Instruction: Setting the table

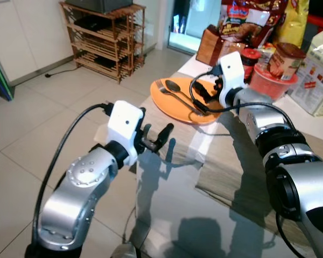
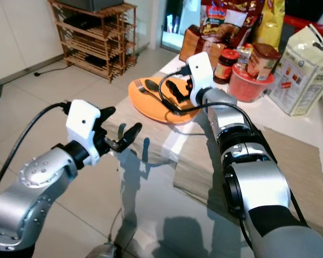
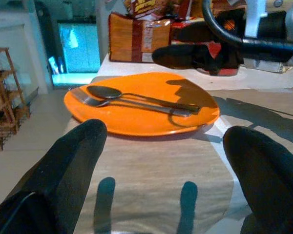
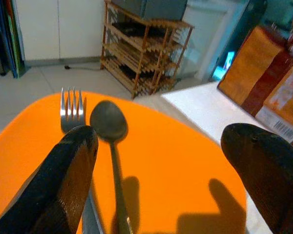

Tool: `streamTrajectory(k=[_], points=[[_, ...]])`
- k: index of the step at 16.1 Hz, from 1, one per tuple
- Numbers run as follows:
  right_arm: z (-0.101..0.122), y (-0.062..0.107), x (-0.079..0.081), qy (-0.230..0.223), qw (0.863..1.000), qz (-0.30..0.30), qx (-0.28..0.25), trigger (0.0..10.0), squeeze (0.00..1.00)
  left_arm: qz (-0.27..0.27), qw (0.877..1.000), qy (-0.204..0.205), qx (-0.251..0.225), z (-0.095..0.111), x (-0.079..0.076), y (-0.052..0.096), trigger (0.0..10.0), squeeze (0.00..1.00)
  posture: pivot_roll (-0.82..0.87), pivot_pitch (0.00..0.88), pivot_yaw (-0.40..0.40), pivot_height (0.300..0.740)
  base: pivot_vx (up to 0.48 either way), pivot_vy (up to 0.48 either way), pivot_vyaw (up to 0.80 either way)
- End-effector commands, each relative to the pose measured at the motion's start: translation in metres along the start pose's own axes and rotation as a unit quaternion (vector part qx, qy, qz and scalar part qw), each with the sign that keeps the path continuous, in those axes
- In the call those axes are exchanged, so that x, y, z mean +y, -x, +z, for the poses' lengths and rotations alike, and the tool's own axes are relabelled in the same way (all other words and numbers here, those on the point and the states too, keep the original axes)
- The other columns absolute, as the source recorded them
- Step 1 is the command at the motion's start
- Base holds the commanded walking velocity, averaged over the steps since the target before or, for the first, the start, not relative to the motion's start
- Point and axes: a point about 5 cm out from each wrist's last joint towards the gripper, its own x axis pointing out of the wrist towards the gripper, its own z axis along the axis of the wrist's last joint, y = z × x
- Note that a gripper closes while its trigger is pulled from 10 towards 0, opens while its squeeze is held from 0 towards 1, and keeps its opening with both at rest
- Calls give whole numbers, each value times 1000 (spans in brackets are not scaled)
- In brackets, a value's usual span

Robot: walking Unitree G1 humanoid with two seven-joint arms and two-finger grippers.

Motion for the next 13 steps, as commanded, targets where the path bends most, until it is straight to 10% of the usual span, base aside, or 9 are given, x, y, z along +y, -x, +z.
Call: streamTrajectory(k=[1,13], points=[[9,-1,-4,7,1000,-9,-10,10000,0,-11,1000,-3,-14,11,-3,1,10000,0,350,14,-94,740,0,0,0],[-7,-5,6,9,999,-7,51,10000,0,-32,999,30,-29,34,-14,-6,10000,0,335,25,-104,740,0,0,0]])
